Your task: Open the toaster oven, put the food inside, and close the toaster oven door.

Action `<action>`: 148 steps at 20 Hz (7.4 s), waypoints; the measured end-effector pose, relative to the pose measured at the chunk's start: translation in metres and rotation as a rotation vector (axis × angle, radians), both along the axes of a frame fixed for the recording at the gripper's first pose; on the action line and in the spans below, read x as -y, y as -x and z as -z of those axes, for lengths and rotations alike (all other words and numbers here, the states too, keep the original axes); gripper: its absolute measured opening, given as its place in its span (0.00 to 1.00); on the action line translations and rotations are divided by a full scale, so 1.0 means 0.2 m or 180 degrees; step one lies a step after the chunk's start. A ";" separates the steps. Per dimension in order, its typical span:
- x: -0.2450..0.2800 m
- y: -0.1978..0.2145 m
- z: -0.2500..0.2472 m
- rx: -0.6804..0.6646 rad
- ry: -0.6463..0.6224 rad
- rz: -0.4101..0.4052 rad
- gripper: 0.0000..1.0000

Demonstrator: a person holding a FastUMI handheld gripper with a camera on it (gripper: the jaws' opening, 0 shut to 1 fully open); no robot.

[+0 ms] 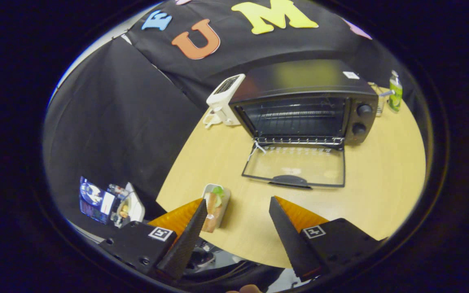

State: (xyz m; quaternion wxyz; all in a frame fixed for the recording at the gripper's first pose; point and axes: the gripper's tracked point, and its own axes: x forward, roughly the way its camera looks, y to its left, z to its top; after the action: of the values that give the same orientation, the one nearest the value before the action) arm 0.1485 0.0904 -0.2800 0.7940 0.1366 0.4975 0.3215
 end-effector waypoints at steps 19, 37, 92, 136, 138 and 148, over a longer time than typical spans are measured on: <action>-0.48 0.23 0.49 -0.1434 -0.0313 -0.0368 0.81; -0.21 0.11 -0.17 -0.0873 -0.1129 -0.0034 0.30; 0.00 -0.72 0.06 0.0259 -0.0252 0.2276 0.99; 0.18 -0.38 0.76 0.1229 0.1477 0.1523 1.00; 0.17 -0.38 0.67 0.1298 0.1409 0.1550 1.00; 0.18 -0.60 0.12 0.1909 0.1181 0.1579 1.00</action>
State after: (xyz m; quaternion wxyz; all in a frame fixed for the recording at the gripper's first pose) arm 0.2694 0.0545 -0.3039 0.9678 0.0076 0.2461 0.0514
